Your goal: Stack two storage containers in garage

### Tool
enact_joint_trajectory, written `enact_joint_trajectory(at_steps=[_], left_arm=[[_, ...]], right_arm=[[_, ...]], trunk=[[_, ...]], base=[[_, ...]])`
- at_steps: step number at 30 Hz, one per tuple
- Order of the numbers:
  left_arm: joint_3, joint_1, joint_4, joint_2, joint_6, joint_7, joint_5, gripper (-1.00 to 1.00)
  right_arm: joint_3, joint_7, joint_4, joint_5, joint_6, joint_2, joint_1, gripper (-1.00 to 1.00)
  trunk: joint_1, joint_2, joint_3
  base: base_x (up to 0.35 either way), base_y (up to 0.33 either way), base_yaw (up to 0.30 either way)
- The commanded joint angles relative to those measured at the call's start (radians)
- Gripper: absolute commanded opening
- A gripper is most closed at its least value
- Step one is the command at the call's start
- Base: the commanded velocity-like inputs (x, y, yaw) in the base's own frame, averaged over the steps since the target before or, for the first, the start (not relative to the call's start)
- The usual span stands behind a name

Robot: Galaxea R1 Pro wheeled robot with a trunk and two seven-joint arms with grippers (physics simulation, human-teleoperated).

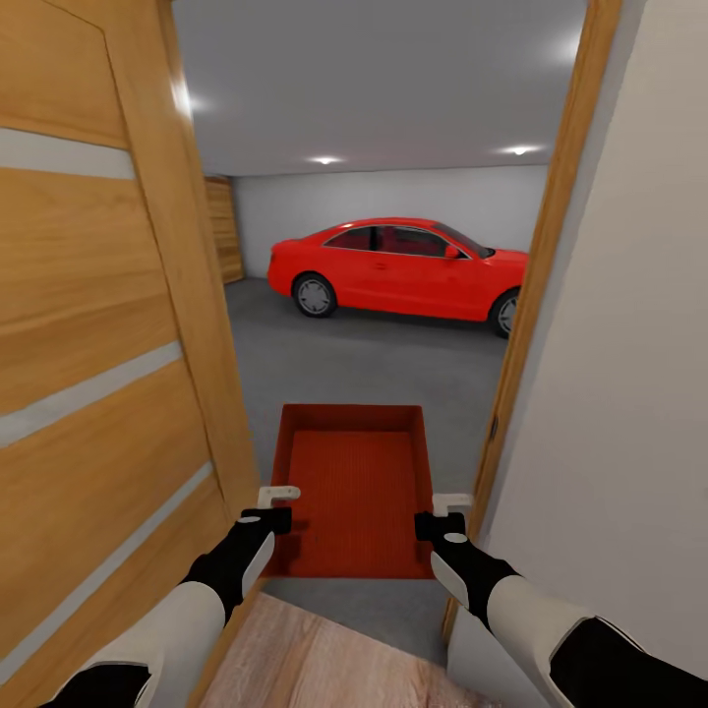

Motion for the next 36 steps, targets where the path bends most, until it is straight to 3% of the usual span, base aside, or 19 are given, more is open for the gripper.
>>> enact_joint_trajectory(at_steps=[1, 26, 36], left_arm=[[-0.005, 0.0, 0.013, 0.044, 0.007, 0.006, -0.004, -1.0], [-0.005, 0.0, 0.014, 0.044, 0.007, 0.006, -0.004, -1.0], [-0.005, 0.0, 0.013, 0.044, 0.007, 0.006, -0.004, -1.0]], right_arm=[[-0.011, 0.001, -0.003, 0.004, -0.031, 0.0, -0.002, -1.0], [-0.011, 0.001, -0.003, 0.004, -0.031, 0.0, -0.002, -1.0], [-0.011, 0.001, -0.003, 0.004, -0.031, 0.0, -0.002, -1.0]], trunk=[[0.001, -0.002, -0.002], [0.001, -0.002, -0.002], [0.001, -0.002, -0.002]], base=[[0.005, 0.0, -0.237], [0.171, 0.201, -0.024], [0.031, 0.013, -0.211]])
